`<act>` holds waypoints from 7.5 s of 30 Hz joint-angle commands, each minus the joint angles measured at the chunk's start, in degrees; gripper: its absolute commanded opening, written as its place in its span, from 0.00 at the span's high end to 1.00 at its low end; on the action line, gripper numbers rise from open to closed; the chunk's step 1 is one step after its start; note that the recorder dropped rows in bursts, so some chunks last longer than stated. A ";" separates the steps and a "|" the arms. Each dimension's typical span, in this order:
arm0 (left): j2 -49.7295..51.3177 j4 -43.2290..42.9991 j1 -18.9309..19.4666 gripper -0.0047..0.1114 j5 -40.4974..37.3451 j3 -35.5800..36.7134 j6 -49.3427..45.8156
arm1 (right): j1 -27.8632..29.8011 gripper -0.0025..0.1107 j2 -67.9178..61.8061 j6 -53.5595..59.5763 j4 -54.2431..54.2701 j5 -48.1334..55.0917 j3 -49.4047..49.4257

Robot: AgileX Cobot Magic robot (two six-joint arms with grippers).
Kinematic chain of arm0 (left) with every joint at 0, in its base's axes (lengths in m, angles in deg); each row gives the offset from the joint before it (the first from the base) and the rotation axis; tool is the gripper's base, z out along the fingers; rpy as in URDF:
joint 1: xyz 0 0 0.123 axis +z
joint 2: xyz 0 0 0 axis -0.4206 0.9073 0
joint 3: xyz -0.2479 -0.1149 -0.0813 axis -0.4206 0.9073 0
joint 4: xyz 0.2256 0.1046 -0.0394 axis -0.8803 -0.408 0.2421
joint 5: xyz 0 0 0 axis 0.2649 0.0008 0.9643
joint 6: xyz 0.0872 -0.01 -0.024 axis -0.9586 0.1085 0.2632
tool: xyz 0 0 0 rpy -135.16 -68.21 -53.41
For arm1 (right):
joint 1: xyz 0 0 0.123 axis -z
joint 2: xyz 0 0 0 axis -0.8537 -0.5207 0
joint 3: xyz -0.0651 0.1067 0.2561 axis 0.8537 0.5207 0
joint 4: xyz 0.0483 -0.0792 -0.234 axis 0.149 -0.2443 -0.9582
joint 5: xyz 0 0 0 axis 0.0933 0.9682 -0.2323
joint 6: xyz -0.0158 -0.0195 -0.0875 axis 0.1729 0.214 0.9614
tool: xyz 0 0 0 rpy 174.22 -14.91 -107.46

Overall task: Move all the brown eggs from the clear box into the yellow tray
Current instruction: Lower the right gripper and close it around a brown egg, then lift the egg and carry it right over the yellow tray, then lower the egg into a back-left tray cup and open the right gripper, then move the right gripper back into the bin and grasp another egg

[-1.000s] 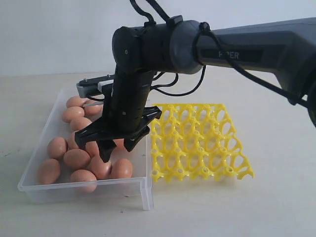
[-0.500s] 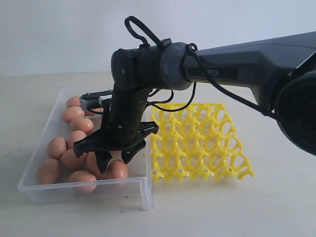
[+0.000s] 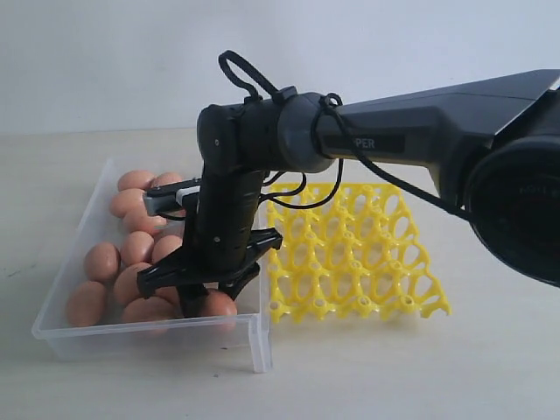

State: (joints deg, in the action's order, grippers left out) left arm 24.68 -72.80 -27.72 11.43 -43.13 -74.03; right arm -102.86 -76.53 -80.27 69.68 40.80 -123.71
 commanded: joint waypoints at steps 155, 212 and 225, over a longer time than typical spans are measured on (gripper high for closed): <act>-0.32 0.42 0.06 0.96 0.59 -0.23 -0.12 | 13.60 0.57 15.39 -13.70 -21.69 -69.39 33.07; -0.32 0.42 0.06 0.96 0.59 -0.23 -0.12 | -6.39 0.51 -4.62 26.90 -12.42 -6.28 -14.19; -0.32 0.42 0.06 0.96 0.59 -0.23 -0.12 | -6.39 0.51 -4.68 28.93 -12.81 3.70 -14.19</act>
State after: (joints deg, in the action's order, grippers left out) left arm 24.68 -72.80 -27.72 11.43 -43.13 -74.03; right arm -109.24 -81.42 -51.91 56.94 43.22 -137.85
